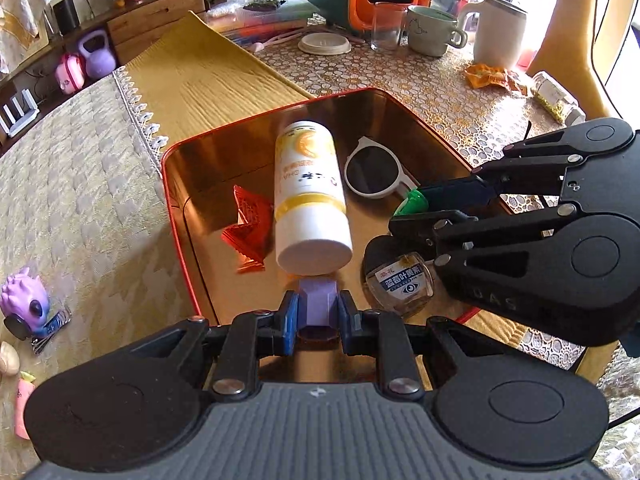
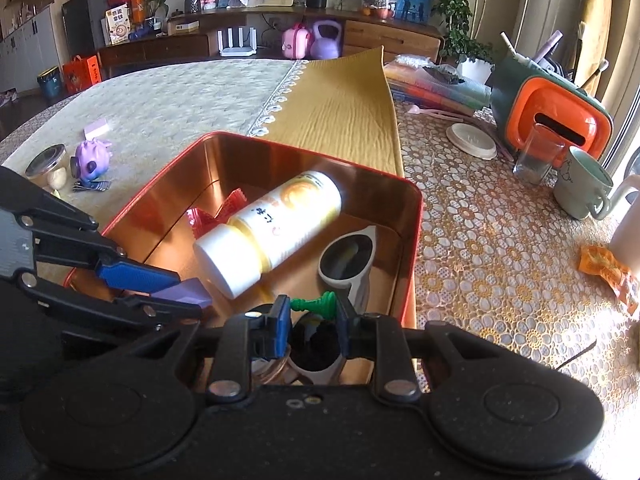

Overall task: Organize rigid objects
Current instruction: 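Open the left gripper inside the tin while the right gripper releases the pushpin there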

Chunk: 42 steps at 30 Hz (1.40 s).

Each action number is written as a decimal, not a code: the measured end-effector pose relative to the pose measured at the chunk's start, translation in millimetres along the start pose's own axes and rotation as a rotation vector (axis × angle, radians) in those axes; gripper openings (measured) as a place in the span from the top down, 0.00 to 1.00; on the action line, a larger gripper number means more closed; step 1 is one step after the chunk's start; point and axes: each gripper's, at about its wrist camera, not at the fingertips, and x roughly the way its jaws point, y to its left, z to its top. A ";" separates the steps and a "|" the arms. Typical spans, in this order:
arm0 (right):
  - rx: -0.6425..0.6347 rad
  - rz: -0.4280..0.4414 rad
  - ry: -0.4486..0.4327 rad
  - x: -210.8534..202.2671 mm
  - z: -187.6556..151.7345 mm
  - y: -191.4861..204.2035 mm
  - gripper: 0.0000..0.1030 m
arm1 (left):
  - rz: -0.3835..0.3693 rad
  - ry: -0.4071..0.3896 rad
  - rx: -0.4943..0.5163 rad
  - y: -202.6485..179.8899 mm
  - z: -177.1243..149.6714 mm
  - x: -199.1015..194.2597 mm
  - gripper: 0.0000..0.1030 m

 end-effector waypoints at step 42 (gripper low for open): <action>0.141 0.108 -0.113 -68.3 -4.5 20.9 0.44 | -0.031 -0.135 -0.025 13.0 -26.6 -67.1 0.79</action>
